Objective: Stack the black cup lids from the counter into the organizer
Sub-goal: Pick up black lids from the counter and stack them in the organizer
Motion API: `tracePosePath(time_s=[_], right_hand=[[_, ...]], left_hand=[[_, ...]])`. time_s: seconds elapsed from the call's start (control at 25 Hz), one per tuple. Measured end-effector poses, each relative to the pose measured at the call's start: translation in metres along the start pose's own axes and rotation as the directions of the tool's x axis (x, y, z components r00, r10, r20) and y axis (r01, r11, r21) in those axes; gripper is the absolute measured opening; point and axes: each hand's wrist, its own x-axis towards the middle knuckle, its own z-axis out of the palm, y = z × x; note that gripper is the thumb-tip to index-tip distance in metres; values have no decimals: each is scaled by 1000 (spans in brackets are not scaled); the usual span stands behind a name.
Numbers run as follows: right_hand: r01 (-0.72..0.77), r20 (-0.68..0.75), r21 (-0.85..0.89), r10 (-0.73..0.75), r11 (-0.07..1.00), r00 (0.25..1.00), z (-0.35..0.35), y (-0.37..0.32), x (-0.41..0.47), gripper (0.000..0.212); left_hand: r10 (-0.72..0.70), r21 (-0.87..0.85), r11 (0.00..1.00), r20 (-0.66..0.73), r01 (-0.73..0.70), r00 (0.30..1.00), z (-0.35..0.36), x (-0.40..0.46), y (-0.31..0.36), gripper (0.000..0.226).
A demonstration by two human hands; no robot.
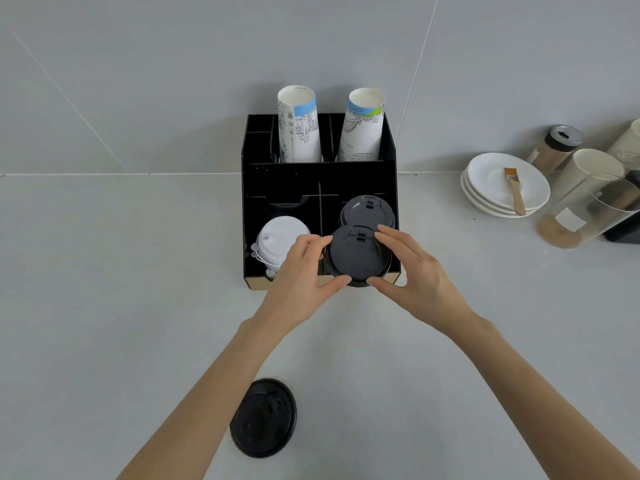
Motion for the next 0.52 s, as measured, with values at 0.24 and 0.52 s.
tracePosePath(time_s=[0.24, 0.52], right_hand=[[-13, -30, -16, 13, 1000, 999, -10, 11, 24, 59], [-48, -5, -25, 48, 999, 999, -16, 26, 50, 59]], left_hand=[[-8, 3, 1000, 7, 8, 1000, 1, 29, 7, 61], [-33, 54, 998, 32, 31, 999, 10, 61, 5, 63]])
